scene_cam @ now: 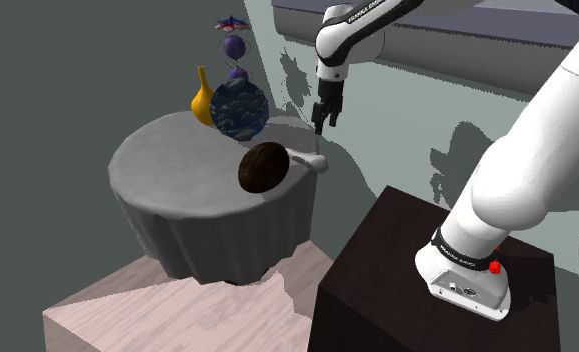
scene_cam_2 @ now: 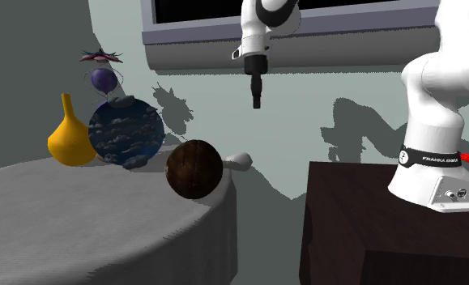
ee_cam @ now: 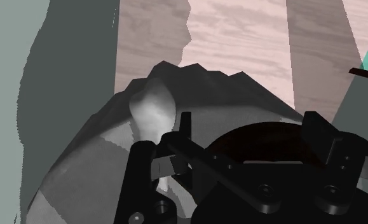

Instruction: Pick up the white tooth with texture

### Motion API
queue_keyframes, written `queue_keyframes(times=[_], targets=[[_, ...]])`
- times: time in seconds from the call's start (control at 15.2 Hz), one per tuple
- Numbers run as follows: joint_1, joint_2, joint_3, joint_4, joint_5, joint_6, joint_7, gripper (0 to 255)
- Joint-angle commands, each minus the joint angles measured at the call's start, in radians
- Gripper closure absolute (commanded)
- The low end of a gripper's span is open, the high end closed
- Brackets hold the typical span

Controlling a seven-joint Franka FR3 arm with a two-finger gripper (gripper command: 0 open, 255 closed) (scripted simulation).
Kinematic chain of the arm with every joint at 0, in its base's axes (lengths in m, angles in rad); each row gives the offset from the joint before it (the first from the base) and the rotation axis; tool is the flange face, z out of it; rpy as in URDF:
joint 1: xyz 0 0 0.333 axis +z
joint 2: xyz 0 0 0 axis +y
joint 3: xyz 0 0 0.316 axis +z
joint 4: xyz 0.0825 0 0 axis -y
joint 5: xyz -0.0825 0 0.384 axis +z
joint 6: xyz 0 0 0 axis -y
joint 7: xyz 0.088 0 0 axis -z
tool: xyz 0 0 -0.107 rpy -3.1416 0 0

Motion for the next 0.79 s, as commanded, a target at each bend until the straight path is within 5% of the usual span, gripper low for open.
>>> queue_keyframes(times=[0.0, 0.73], targets=[[-0.002, 0.081, -0.010, 0.041, 0.028, 0.036, -0.034, 0], [-0.076, 0.523, 0.001, 0.368, 0.191, 0.117, -0.201, 0]])
